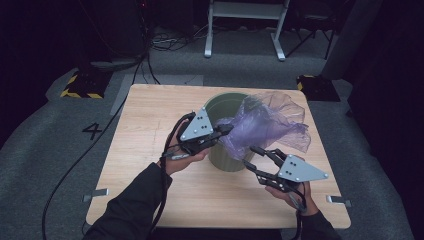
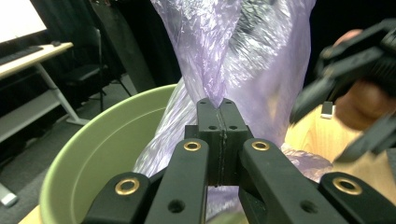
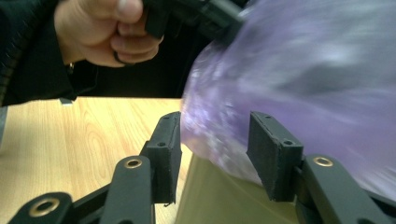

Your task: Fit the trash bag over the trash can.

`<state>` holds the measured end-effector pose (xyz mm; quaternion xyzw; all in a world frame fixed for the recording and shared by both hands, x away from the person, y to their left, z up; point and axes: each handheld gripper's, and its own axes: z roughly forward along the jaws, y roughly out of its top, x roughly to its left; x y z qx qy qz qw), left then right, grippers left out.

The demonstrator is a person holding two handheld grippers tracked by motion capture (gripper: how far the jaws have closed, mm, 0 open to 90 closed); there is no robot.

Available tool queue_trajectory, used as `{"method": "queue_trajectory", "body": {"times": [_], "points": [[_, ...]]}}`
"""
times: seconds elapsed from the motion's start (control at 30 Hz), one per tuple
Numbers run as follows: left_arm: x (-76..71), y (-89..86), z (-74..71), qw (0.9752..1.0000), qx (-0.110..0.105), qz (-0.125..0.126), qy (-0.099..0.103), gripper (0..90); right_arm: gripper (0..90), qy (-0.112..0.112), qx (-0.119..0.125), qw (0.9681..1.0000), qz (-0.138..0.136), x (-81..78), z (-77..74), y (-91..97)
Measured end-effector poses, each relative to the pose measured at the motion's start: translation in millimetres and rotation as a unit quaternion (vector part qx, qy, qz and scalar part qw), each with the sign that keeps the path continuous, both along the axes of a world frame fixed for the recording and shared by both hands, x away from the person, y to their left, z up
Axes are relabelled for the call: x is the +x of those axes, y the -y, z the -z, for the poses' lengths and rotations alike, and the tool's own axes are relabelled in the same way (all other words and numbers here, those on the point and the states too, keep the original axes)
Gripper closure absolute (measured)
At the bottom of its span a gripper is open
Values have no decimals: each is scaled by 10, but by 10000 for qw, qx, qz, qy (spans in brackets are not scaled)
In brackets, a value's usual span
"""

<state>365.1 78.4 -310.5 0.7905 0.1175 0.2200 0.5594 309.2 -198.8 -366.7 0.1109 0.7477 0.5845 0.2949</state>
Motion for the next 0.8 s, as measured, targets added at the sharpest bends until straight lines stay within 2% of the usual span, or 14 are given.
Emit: {"method": "queue_trajectory", "body": {"times": [0.13, 0.23, 0.27, 0.3, 0.43, 0.5, 0.53, 0.57, 0.67, 0.73, 0.77, 0.8], "points": [[-48, -89, 60, 10000, -11, -8, 84, 899, 492, 25, 122, 9999, 94, -118, -25, 192], [-73, -125, 92, 9999, 1, -72, 126, 899, 461, -93, 189, 9993, 314, -160, -26, 371], [-80, -140, 102, 9999, 1, -64, 120, 899, 461, -93, 189, 9993, 314, -160, -26, 371], [-94, -187, 124, 9998, -11, -84, 172, 898, 438, -125, 239, 9985, 483, -176, -20, 487], [-96, -283, 169, 9997, -32, -125, 188, 898, 404, -227, 477, 9959, 732, -187, -16, 710], [-94, -316, 197, 9997, -25, -170, 184, 898, 388, -249, 537, 9941, 904, -181, -31, 808], [-94, -316, 197, 9997, -25, -170, 184, 898, 388, -249, 537, 9941, 904, -181, -31, 808], [-96, -345, 224, 9996, 14, -186, 221, 898, 372, -305, 581, 9922, 1062, -173, -50, 902], [-104, -372, 262, 9995, 10, -180, 256, 898, 352, -336, 580, 9894, 1289, -152, -58, 1000], [-109, -380, 271, 9996, -6, -148, 249, 898, 341, -331, 599, 9888, 1326, -151, -63, 1031], [-116, -387, 281, 9996, -23, -149, 239, 898, 336, -121, 605, 9878, 1431, -194, -96, 1063], [-115, -391, 285, 9996, -48, -135, 230, 898, 330, -58, 611, 9878, 1429, -214, -127, 1062]]}}
